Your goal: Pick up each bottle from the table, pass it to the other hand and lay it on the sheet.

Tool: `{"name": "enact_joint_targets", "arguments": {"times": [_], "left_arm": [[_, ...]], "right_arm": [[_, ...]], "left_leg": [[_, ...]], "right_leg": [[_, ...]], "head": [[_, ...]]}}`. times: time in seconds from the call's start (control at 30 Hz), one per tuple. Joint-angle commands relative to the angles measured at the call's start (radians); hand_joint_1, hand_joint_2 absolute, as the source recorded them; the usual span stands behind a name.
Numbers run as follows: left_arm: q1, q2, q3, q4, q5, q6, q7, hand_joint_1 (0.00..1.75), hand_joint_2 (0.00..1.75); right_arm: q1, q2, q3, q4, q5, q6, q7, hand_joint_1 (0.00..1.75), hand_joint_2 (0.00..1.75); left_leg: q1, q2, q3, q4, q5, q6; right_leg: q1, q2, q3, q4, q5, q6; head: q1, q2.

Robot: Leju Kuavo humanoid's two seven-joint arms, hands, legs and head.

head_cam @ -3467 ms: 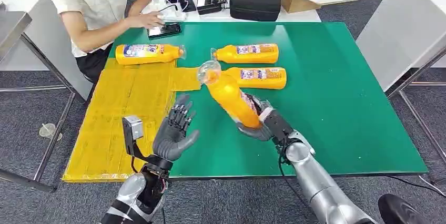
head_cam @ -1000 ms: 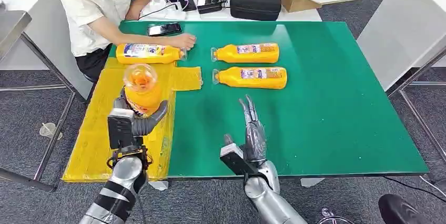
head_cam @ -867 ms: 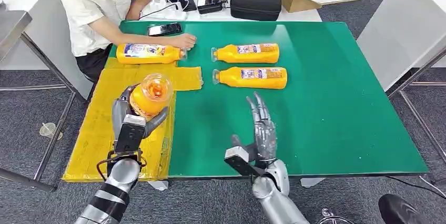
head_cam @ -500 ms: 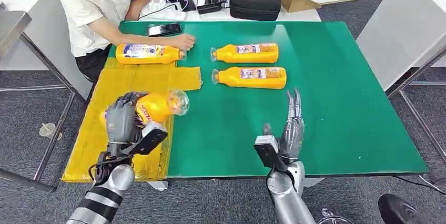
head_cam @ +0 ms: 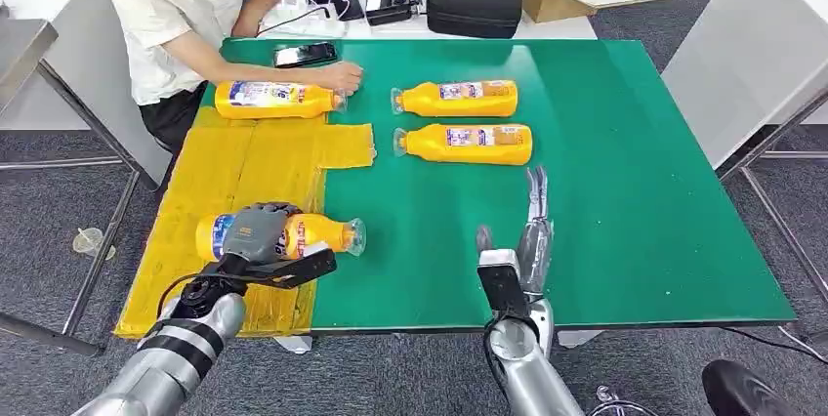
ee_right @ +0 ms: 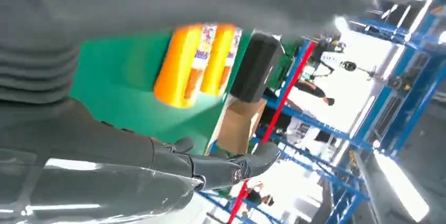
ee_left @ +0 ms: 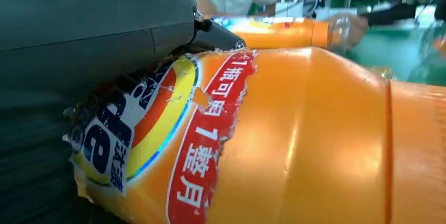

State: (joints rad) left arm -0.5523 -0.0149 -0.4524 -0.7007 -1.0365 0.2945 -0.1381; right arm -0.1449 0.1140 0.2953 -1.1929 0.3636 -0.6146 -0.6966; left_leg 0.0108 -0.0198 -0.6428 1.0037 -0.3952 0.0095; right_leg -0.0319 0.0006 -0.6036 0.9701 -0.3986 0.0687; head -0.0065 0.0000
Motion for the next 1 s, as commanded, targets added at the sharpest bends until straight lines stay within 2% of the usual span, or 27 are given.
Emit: {"name": "enact_joint_targets", "arguments": {"times": [0.03, 0.1, 0.13, 0.23, 0.33, 0.43, 0.53, 0.97, 1.0], "left_arm": [[-0.089, 0.002, -0.023, 0.194, 0.018, -0.041, 0.005, 0.0, 1.75], [-0.113, 0.002, -0.025, 0.232, 0.015, -0.084, 0.016, 0.0, 1.75], [-0.123, 0.001, -0.024, 0.249, 0.019, -0.116, 0.015, 0.0, 1.75], [-0.137, 0.008, -0.029, 0.269, 0.027, -0.184, -0.01, 0.0, 1.75], [-0.14, 0.017, -0.011, 0.261, 0.068, -0.239, -0.065, 0.0, 1.75], [-0.135, 0.019, -0.005, 0.247, 0.085, -0.251, -0.089, 0.0, 1.75], [-0.108, 0.031, 0.014, 0.175, 0.16, -0.31, -0.179, 0.0, 1.75], [-0.108, 0.031, 0.014, 0.175, 0.16, -0.31, -0.179, 0.0, 1.75], [-0.012, 0.065, -0.023, -0.113, 0.272, -0.331, -0.23, 0.0, 1.75]], "right_arm": [[-0.041, -0.042, 0.075, 0.068, -0.021, -0.084, -0.002, 0.0, 1.75], [-0.044, -0.049, 0.084, 0.072, -0.036, -0.084, -0.002, 0.0, 1.75], [-0.045, -0.053, 0.087, 0.073, -0.043, -0.084, -0.002, 0.0, 1.75], [-0.045, -0.06, 0.087, 0.071, -0.068, -0.082, -0.002, 0.0, 1.75], [-0.046, -0.068, 0.09, 0.072, -0.086, -0.079, -0.002, 0.0, 1.75], [-0.046, -0.07, 0.095, 0.075, -0.088, -0.081, -0.002, 0.0, 1.75], [-0.046, -0.074, 0.097, 0.078, -0.092, -0.084, -0.002, 0.0, 1.75], [-0.046, -0.074, 0.097, 0.078, -0.092, -0.084, -0.002, 0.0, 1.75], [-0.035, -0.08, 0.081, 0.062, -0.082, -0.084, -0.002, 0.0, 1.75]], "left_leg": [[0.001, 0.004, 0.009, 0.0, -0.004, 0.0], [0.001, 0.005, 0.009, 0.001, -0.005, 0.0], [0.001, 0.002, 0.003, 0.0, -0.001, 0.0], [0.002, 0.003, 0.006, 0.001, -0.003, 0.0], [0.0, 0.002, 0.003, -0.001, -0.001, 0.0], [0.0, 0.002, 0.006, -0.001, -0.001, 0.0], [0.0, 0.003, 0.007, -0.001, -0.001, 0.0], [0.001, 0.004, 0.009, -0.001, -0.002, 0.0], [0.001, 0.004, 0.009, -0.001, -0.002, 0.0]], "right_leg": [[0.002, 0.002, 0.009, -0.001, -0.003, -0.005], [0.003, 0.003, 0.009, -0.001, -0.003, -0.005], [0.001, 0.001, 0.004, -0.001, -0.001, -0.003], [0.003, 0.001, 0.007, 0.0, -0.002, -0.005], [0.001, 0.001, 0.003, -0.001, 0.0, -0.002], [0.001, 0.002, 0.007, -0.001, 0.0, -0.003], [0.001, 0.002, 0.008, -0.001, 0.0, -0.003], [0.002, 0.002, 0.01, -0.001, -0.001, -0.004], [0.001, 0.003, 0.01, -0.001, -0.001, -0.004]], "head": [[0.0, 0.0], [0.0, 0.0], [0.0, 0.0], [0.0, 0.0], [0.0, 0.0], [0.0, 0.0], [0.0, 0.0], [0.0, 0.0], [0.0, 0.0]]}}
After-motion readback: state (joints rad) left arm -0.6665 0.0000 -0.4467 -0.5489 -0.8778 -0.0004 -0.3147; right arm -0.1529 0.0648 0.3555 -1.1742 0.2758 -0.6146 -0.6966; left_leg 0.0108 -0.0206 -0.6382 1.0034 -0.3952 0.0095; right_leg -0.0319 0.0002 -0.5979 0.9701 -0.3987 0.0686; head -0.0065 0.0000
